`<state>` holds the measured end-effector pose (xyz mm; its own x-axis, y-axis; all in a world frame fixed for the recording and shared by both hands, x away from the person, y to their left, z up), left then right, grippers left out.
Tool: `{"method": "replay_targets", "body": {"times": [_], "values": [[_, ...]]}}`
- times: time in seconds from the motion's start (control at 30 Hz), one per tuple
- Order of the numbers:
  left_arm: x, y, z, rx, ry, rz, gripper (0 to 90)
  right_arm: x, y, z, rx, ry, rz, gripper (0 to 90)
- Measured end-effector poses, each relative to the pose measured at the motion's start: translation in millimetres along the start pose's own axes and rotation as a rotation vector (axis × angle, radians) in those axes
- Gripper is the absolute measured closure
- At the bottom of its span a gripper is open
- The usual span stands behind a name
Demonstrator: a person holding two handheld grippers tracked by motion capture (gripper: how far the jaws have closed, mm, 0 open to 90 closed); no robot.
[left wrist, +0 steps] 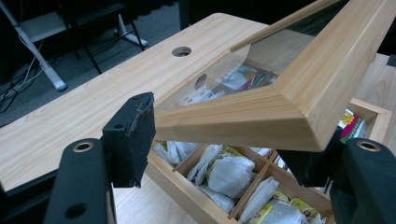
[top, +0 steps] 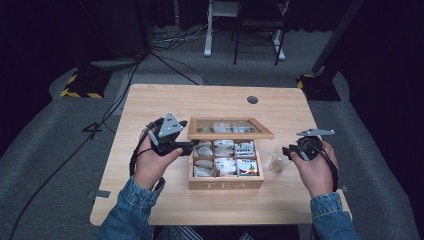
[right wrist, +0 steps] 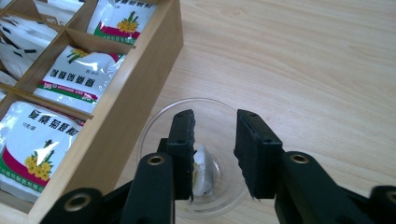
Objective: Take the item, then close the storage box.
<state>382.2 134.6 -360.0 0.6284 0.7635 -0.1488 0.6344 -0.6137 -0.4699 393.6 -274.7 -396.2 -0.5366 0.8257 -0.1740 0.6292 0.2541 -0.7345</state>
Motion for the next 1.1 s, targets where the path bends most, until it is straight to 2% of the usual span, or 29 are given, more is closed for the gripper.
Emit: {"method": "replay_targets", "body": {"times": [0.33,0.5,1.1], "values": [[-1.9,2.6,2.0,0.014,0.001,0.000,33.1,-13.3,-14.5,6.9,-0.060,0.016,0.035,58.7],[-2.4,3.8,5.5,0.024,0.002,-0.005,31.9,-18.0,-20.3,13.5,-0.118,0.048,0.038,57.0],[-7.9,3.1,17.7,0.048,0.009,-0.042,28.6,-22.6,-28.5,29.6,-0.162,0.093,0.029,56.4]]}}
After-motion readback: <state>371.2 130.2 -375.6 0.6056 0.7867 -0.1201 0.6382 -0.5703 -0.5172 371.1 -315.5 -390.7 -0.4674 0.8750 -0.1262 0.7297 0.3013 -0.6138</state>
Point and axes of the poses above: each handheld gripper's, and its own axes: y roughly forward along the jaws, z roughly out of its underside, x roughly to its left, the point moved 1 cm from there along y, roughly forward along the jaws, and after that the axes turned 14 degrees about -y, right-handed, at the moved point
